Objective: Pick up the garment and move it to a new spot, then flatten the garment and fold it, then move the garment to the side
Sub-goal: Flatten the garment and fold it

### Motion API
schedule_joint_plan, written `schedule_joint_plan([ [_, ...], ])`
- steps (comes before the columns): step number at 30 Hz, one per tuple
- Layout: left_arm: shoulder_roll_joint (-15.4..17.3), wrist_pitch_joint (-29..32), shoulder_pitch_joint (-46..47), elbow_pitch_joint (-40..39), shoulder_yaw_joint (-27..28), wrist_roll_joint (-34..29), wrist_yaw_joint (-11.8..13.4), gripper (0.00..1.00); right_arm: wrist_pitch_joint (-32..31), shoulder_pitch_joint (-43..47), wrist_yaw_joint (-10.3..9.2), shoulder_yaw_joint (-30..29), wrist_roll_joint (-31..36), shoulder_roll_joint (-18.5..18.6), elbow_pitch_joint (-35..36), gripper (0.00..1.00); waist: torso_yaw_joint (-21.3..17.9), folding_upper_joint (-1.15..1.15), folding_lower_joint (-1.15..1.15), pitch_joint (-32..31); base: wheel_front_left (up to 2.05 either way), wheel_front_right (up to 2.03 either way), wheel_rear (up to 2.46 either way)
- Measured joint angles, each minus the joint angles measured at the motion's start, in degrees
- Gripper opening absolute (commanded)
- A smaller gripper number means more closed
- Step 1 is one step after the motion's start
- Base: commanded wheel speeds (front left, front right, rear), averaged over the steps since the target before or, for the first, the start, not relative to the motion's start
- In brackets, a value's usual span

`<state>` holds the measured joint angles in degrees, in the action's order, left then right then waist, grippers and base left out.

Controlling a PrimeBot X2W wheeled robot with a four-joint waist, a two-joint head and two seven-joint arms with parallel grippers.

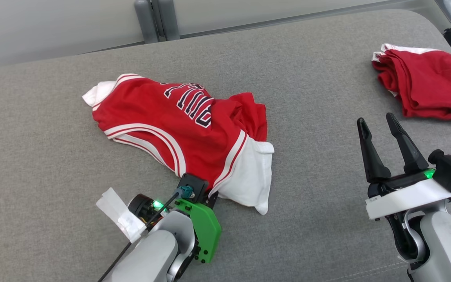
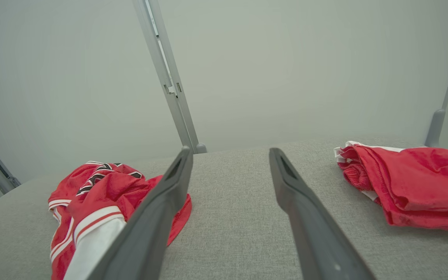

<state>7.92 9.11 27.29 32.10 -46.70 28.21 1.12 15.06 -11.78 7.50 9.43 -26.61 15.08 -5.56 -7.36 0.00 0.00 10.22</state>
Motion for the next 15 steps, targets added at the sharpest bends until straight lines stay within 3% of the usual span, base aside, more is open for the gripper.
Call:
schedule_joint_plan([
  [8,2.7,-1.0,-1.7,-9.3,2.1,1.5,1.3,0.00,0.0,1.5,0.00,-0.6,0.1,0.3,-0.1,1.00,2.8,0.00,0.00,-1.9,0.00,0.00,0.00],
  [15,12.0,4.2,-6.9,-23.8,6.3,4.7,4.4,0.00,0.0,3.1,0.00,-0.9,0.1,0.7,-0.1,1.00,6.4,0.00,0.00,-3.6,0.00,0.00,0.00],
])
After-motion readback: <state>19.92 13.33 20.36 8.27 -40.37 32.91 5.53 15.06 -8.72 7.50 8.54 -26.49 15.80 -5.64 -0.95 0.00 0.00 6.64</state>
